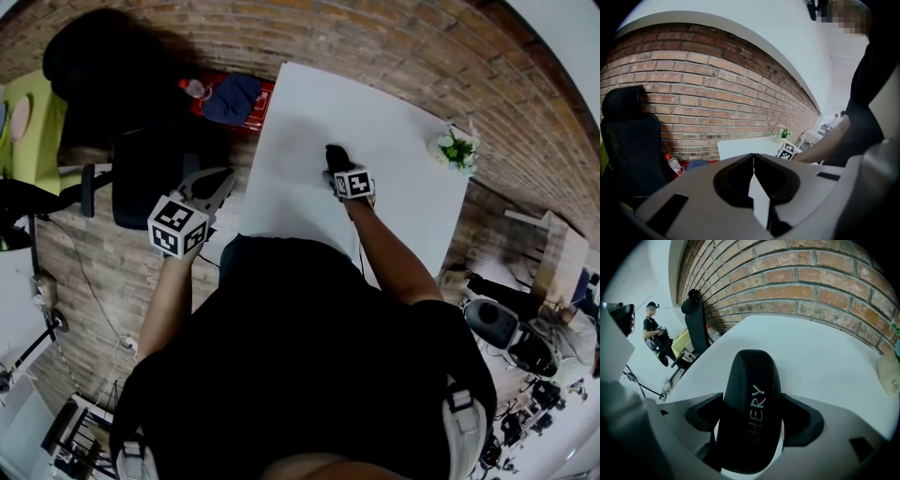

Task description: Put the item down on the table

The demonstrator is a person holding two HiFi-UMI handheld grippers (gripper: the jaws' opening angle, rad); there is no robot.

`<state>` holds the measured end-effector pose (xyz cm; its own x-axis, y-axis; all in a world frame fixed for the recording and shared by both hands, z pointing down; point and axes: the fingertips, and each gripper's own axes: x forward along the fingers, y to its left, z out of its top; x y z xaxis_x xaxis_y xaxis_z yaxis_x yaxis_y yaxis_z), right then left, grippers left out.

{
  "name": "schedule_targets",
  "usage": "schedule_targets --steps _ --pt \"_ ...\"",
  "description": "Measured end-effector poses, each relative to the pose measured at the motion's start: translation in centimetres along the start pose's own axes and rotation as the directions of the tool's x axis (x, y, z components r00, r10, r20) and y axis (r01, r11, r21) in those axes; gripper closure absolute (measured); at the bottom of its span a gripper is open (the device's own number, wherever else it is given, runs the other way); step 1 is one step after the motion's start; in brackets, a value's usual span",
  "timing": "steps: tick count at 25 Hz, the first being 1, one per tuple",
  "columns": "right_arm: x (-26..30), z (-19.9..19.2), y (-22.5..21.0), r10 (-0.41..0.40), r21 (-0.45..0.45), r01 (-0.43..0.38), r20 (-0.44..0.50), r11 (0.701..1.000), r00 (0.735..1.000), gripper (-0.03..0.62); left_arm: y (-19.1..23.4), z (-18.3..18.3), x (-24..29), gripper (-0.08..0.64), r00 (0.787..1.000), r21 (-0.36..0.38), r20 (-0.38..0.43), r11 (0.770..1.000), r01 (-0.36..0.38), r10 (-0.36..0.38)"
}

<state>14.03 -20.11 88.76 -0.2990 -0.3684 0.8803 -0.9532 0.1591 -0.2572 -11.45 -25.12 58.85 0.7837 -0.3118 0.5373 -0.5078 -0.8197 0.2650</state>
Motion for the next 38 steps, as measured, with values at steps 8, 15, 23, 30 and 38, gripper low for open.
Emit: schedule_targets --steps 8,15,23,30,38 --pt "-0.4 0.0 0.4 0.012 0.009 -0.012 0.021 1.000 1.000 0.219 -0.6 -0.3 -0.7 0.549 1.000 0.000 0.006 1.000 -0.009 0.009" --pt "-1.4 0.1 0.3 0.008 0.000 -0.008 0.048 1.000 0.999 0.219 -1.8 -0.2 -1.5 0.549 1.000 0.009 0.016 1.000 -0.017 0.017" --pt "-3.0 0.0 0.0 -0.007 0.005 0.007 0.075 1.000 0.997 0.218 -3.1 0.0 -2.1 0.549 0.999 0.020 0.031 1.000 -0.020 0.019" --pt "-4.6 0.4 -0.2 -0.010 0.018 0.008 0.114 1.000 0.993 0.219 -4.1 0.3 -2.6 0.549 0.999 0.035 0.041 0.999 -0.025 0.023" --pt "-7.1 1.0 0.3 0.000 0.008 -0.001 0.166 1.000 0.986 0.219 -5.7 0.5 -2.9 0.549 0.998 0.054 0.055 0.998 -0.016 0.013"
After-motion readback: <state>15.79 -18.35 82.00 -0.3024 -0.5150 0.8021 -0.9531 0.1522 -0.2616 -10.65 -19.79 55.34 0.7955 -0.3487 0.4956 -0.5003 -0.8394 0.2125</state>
